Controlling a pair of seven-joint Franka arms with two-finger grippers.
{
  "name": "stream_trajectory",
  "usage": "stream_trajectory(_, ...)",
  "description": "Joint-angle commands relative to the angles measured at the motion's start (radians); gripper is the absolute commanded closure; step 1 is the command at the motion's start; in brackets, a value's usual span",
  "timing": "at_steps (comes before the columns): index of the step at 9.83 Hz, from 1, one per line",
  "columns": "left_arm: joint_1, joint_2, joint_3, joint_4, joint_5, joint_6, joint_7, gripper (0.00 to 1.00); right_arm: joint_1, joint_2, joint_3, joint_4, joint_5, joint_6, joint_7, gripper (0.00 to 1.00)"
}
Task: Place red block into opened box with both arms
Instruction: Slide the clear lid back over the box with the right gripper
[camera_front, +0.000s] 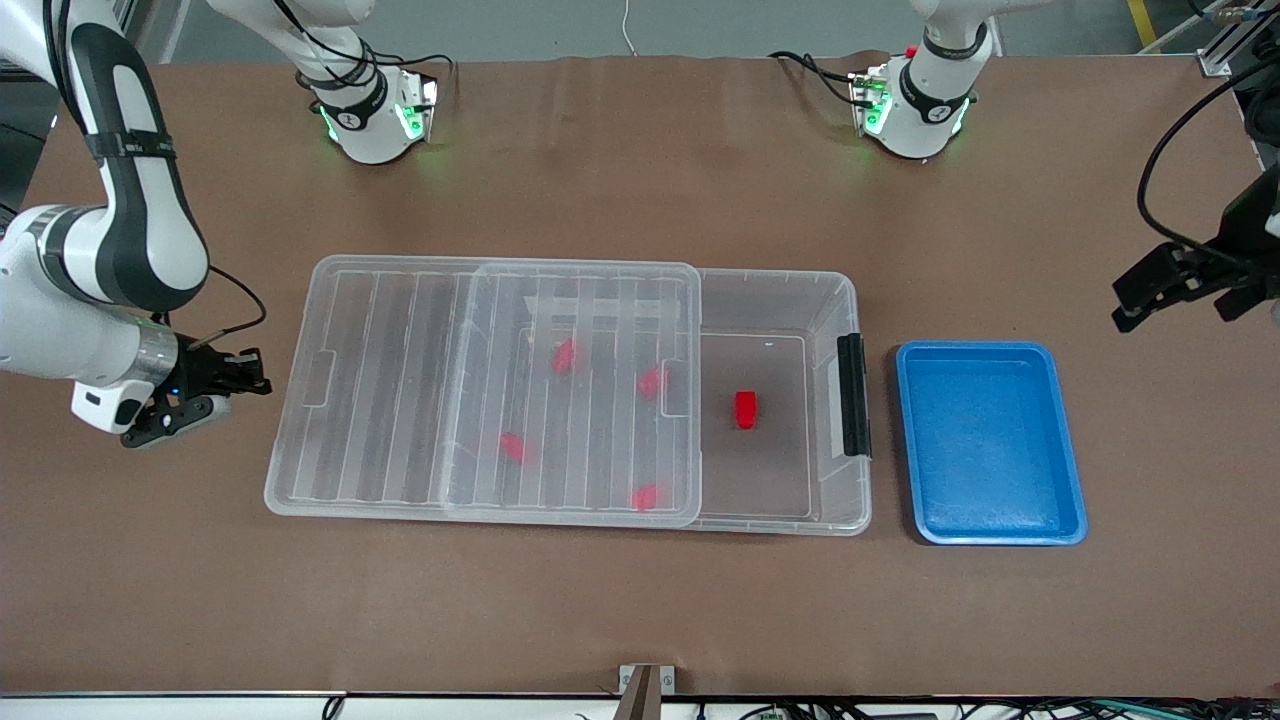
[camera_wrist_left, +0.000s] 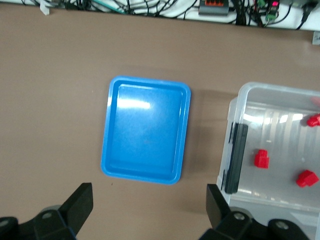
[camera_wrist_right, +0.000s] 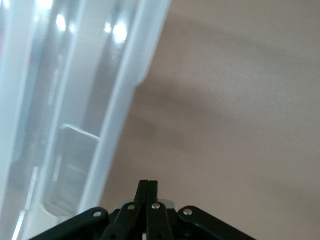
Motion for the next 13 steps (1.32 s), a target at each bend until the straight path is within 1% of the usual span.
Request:
stream_trajectory(1,-0.095,-0.071,0.112,-0.059,-0.021,-0.044,0.014,0.0,0.02,-0.022,-0.001,-0.03,0.052,0.01,-0.005,1.0)
stream_trajectory(2,-0.121,-0.105,0.146,-0.103,-0.05,-0.046,0.017,0.0,0.03,-0.019,-0.001,-0.028,0.073,0.01,-0.004,1.0)
stream_trajectory(3,-0.126,-0.128,0.197,-0.14,-0.125,-0.044,0.03,0.0,0.043,-0.016,0.001,-0.027,0.102,0.011,-0.001,1.0)
stream_trajectory(4,-0.147,-0.135,0.241,-0.157,-0.145,-0.041,0.057,0.0,0.053,-0.016,0.001,-0.025,0.124,0.011,0.002,1.0)
stream_trajectory(5,-0.18,-0.167,0.275,-0.194,-0.138,-0.041,0.1,0.0,0.072,-0.012,0.004,-0.019,0.142,0.013,0.037,1.0)
stream_trajectory(6,-0.181,-0.199,0.28,-0.241,-0.138,-0.032,0.12,0.0,0.092,-0.005,0.028,-0.004,0.142,0.017,0.101,1.0)
stream_trajectory(7,-0.192,-0.211,0.291,-0.261,-0.136,-0.031,0.12,0.0,0.092,0.018,0.071,0.028,0.141,0.017,0.181,1.0)
stream_trajectory(8,-0.195,-0.227,0.291,-0.277,-0.136,-0.034,0.12,0.0,0.095,0.036,0.099,0.05,0.141,0.019,0.229,1.0)
stream_trajectory(9,-0.194,-0.227,0.274,-0.269,-0.135,-0.044,0.116,0.0,0.106,0.053,0.12,0.064,0.141,0.031,0.275,1.0)
stream_trajectory(10,-0.192,-0.224,0.274,-0.268,-0.135,-0.051,0.119,0.0,0.11,0.058,0.142,0.064,0.139,0.059,0.31,1.0)
stream_trajectory(12,-0.194,-0.215,0.272,-0.261,-0.13,-0.043,0.12,0.0,0.113,0.069,0.157,0.065,0.135,0.074,0.335,1.0)
stream_trajectory(13,-0.195,-0.215,0.271,-0.255,-0.103,-0.043,0.122,0.0,0.115,0.069,0.16,0.065,0.134,0.077,0.338,1.0)
